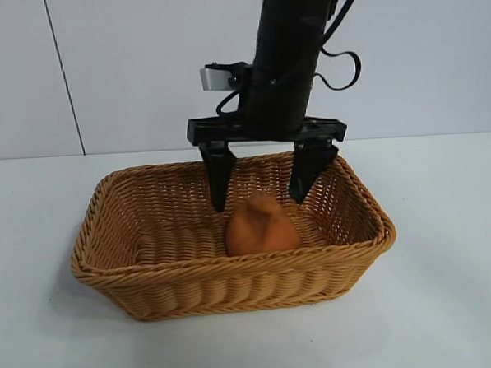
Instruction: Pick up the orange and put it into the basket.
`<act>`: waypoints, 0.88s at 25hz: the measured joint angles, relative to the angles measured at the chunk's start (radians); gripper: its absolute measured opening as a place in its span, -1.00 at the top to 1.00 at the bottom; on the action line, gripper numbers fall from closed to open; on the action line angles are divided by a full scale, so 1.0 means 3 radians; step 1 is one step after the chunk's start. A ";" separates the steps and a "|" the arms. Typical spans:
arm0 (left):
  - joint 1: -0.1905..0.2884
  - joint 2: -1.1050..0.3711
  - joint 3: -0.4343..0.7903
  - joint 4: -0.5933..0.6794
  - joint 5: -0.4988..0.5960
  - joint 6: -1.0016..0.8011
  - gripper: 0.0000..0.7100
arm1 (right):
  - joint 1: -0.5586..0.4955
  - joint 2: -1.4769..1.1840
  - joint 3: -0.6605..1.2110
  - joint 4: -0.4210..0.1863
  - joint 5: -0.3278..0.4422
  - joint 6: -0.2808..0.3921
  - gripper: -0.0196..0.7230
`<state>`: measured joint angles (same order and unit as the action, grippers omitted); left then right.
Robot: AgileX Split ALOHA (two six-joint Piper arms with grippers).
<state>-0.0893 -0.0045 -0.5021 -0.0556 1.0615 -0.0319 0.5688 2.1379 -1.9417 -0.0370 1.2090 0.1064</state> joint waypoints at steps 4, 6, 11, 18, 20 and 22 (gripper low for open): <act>0.0000 0.0000 0.0000 0.0000 0.0000 0.0000 -0.61 | -0.0056 -0.0068 -0.0040 -0.0284 0.0006 0.0004 -0.86; 0.0000 0.0000 0.0000 0.0000 0.0000 0.0000 -0.61 | -0.0194 -0.0075 -0.0040 -0.0328 0.0006 0.0004 -0.86; 0.0000 0.0000 0.0000 0.0000 0.0000 0.0000 -0.61 | -0.0741 -0.0075 -0.0040 -0.0368 0.0006 0.0000 -0.84; 0.0000 0.0000 0.0000 0.0000 0.0000 0.0000 -0.61 | -0.1635 -0.0075 -0.0040 -0.0377 0.0006 -0.0011 -0.83; 0.0000 0.0000 0.0000 0.0000 0.0000 0.0000 -0.61 | -0.1806 -0.0075 -0.0040 -0.0303 0.0014 -0.0062 -0.83; 0.0000 0.0000 0.0000 0.0000 0.0000 0.0000 -0.61 | -0.1897 -0.0075 -0.0040 -0.0185 0.0019 -0.0104 -0.83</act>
<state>-0.0893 -0.0045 -0.5021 -0.0556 1.0615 -0.0319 -0.0005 2.1153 -1.9538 -0.0926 1.2149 0.0753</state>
